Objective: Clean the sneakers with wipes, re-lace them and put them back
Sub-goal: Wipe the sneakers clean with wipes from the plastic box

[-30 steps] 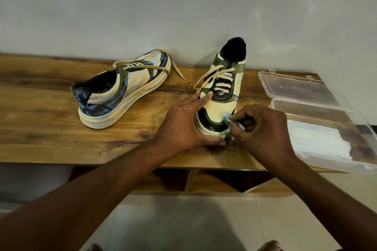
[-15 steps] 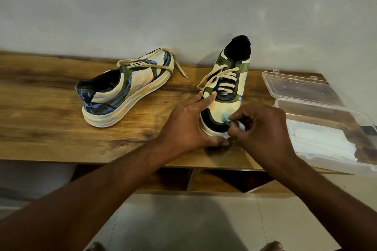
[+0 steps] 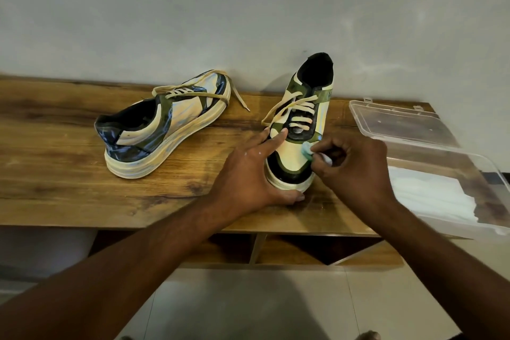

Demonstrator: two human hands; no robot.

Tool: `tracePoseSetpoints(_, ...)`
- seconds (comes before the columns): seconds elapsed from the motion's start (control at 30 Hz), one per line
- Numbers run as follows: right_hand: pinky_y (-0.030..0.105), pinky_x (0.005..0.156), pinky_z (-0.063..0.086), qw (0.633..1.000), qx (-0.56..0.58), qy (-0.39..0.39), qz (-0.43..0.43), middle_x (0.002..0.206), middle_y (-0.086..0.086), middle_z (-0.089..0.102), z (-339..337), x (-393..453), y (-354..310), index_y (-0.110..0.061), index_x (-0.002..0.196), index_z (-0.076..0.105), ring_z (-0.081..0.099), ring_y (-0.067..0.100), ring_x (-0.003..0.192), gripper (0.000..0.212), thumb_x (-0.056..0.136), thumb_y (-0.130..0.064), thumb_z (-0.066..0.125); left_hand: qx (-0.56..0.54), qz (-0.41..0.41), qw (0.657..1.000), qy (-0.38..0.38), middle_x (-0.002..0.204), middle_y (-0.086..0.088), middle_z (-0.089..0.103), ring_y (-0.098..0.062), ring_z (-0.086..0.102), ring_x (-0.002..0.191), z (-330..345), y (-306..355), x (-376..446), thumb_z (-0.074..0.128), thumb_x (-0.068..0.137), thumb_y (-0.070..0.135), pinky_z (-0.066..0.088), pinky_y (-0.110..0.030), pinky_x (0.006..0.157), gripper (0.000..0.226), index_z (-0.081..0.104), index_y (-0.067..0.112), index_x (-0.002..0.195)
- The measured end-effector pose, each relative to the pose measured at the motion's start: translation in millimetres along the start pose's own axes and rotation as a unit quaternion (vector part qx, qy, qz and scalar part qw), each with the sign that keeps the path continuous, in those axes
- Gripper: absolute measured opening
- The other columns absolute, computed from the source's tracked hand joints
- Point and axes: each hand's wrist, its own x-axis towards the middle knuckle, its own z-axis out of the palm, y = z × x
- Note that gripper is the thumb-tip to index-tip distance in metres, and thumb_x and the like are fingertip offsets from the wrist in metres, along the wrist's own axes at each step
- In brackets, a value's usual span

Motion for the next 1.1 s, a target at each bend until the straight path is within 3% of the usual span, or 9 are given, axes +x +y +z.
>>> tracePoseSetpoints(0.17, 0.024, 0.071, 0.055, 0.987, -0.043, -0.093, -0.126, 0.094, -0.003, 0.072, 15, -14, -27, -0.015, 0.098, 0.081, 0.064, 0.007, 0.081, 0.024, 0.079, -0.002, 0.083, -0.030, 0.004, 1.000, -0.004, 0.167, -0.003, 0.038, -0.014, 0.032, 0.155, 2, -1, 1, 0.074, 0.048, 0.085, 0.035, -0.043, 0.124, 0.128, 0.035, 0.039, 0.161)
tracePoseSetpoints(0.3, 0.035, 0.071, 0.059, 0.997, -0.030, -0.013, -0.074, 0.091, -0.003, 0.071, 5, 16, 3, -0.015, 0.097, 0.080, 0.065, 0.008, 0.080, 0.020, 0.082, -0.001, 0.080, -0.035, 0.009, 0.999, 0.025, 0.164, 0.003, 0.044, -0.007, 0.037, 0.151, 3, -5, 2, 0.088, 0.051, 0.077, 0.038, -0.041, 0.122, 0.129, 0.038, 0.032, 0.161)
tracePoseSetpoints(0.43, 0.047, 0.074, 0.058, 0.996, -0.067, 0.039, -0.051, 0.090, 0.002, 0.073, 6, 34, 12, -0.012, 0.097, 0.081, 0.066, 0.018, 0.081, 0.017, 0.083, -0.003, 0.077, -0.041, 0.011, 0.999, 0.026, 0.164, 0.003, 0.043, -0.006, 0.036, 0.152, 5, -5, 2, 0.085, 0.050, 0.079, 0.038, -0.039, 0.123, 0.131, 0.038, 0.029, 0.161)
tracePoseSetpoints(0.5, 0.047, 0.075, 0.057, 0.993, -0.084, 0.015, -0.077, 0.091, 0.005, 0.073, 17, 33, -2, -0.011, 0.099, 0.081, 0.065, 0.021, 0.083, 0.017, 0.083, -0.004, 0.077, -0.051, 0.006, 0.998, 0.026, 0.164, 0.004, 0.043, -0.006, 0.036, 0.152, 5, -4, 2, 0.085, 0.050, 0.078, 0.038, -0.039, 0.123, 0.131, 0.039, 0.027, 0.161)
tracePoseSetpoints(0.63, 0.035, 0.070, 0.051, 0.976, -0.141, -0.085, -0.143, 0.094, 0.007, 0.070, 35, 33, -24, -0.011, 0.098, 0.080, 0.063, 0.023, 0.084, 0.014, 0.086, -0.006, 0.075, -0.064, -0.004, 0.998, 0.022, 0.163, 0.007, 0.045, -0.006, 0.038, 0.151, 3, 0, 1, 0.093, 0.053, 0.069, 0.040, -0.038, 0.121, 0.129, 0.039, 0.023, 0.161)
tracePoseSetpoints(0.73, 0.030, 0.069, 0.043, 0.975, -0.189, -0.052, -0.108, 0.090, 0.009, 0.069, 23, 55, -11, -0.010, 0.093, 0.081, 0.059, 0.022, 0.078, 0.008, 0.087, -0.007, 0.075, -0.046, -0.010, 0.999, 0.025, 0.164, 0.002, 0.043, -0.008, 0.038, 0.151, 1, 3, 0, 0.096, 0.053, 0.065, 0.037, -0.035, 0.123, 0.133, 0.038, 0.015, 0.161)
tracePoseSetpoints(0.83, 0.031, 0.069, 0.048, 0.974, -0.202, -0.037, -0.094, 0.086, 0.010, 0.072, 23, 61, -9, -0.010, 0.090, 0.082, 0.061, 0.023, 0.075, 0.008, 0.086, -0.008, 0.075, -0.052, -0.021, 0.998, 0.027, 0.165, 0.002, 0.042, -0.008, 0.037, 0.151, 1, 5, -1, 0.097, 0.052, 0.064, 0.037, -0.035, 0.123, 0.134, 0.038, 0.013, 0.161)
tracePoseSetpoints(0.97, 0.036, 0.070, 0.052, 0.967, -0.192, -0.104, -0.133, 0.085, 0.009, 0.072, 38, 50, -21, -0.010, 0.087, 0.081, 0.064, 0.026, 0.078, 0.011, 0.083, -0.005, 0.073, -0.060, -0.028, 0.998, 0.020, 0.165, 0.004, 0.041, -0.006, 0.037, 0.151, 1, 5, 0, 0.095, 0.051, 0.067, 0.038, -0.035, 0.123, 0.135, 0.037, 0.015, 0.162)
tracePoseSetpoints(1.1, 0.040, 0.071, 0.056, 0.975, -0.185, -0.055, -0.109, 0.083, 0.010, 0.074, 15, 66, -7, -0.009, 0.088, 0.082, 0.064, 0.025, 0.074, 0.009, 0.083, -0.004, 0.077, -0.033, -0.022, 0.999, 0.022, 0.167, 0.002, 0.038, -0.008, 0.033, 0.153, 0, 7, 1, 0.095, 0.053, 0.066, 0.035, -0.035, 0.125, 0.135, 0.035, 0.015, 0.163)
